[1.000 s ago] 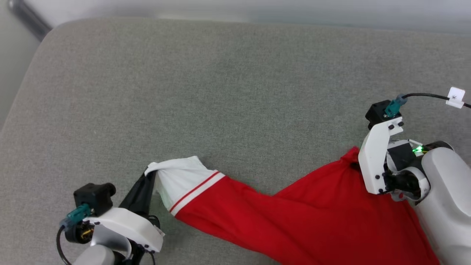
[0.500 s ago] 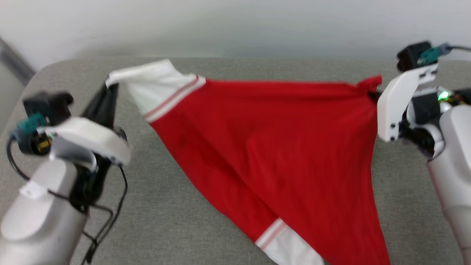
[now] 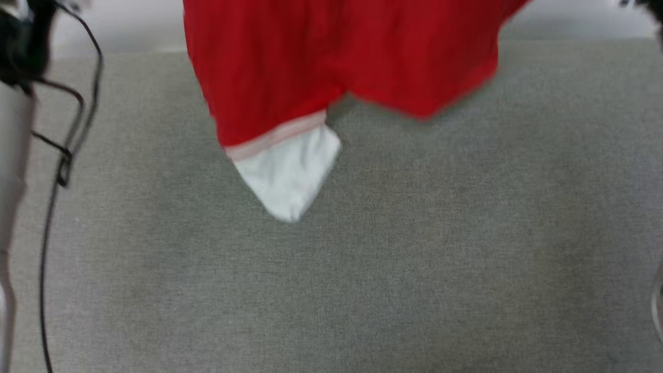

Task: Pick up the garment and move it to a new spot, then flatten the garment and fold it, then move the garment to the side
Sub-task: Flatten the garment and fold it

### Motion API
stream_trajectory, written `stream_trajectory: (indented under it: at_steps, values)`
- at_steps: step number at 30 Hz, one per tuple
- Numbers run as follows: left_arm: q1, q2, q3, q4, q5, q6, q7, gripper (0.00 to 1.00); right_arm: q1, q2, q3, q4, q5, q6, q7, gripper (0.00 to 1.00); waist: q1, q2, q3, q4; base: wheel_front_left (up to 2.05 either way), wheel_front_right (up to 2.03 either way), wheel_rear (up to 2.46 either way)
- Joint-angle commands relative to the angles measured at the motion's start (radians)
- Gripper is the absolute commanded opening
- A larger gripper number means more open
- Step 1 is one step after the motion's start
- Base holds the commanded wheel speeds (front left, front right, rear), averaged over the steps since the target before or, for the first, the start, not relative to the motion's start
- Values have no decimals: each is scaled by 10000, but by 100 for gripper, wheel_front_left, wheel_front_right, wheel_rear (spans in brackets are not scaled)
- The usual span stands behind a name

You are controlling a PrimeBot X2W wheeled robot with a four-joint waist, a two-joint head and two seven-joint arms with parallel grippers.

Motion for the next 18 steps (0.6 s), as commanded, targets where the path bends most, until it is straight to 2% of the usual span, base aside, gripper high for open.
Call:
stream_trajectory:
  at_steps: [1,10,18]
  values:
    - [-277,156,61,127,19,-22,-75,0,-216,-19,-115,30,-108,-21,-114,0,-1,0,347,-76,0,0,0]
    - [-3432,614,42,1129,483,-559,-303,0,-2752,437,-747,118,-1239,-23,-913,0,-1,0,1961,-169,0,0,0]
    - [-4086,504,-35,2285,155,-890,-735,0,-3585,823,-916,856,-1873,-23,-1227,0,-1,0,3142,-97,0,0,0]
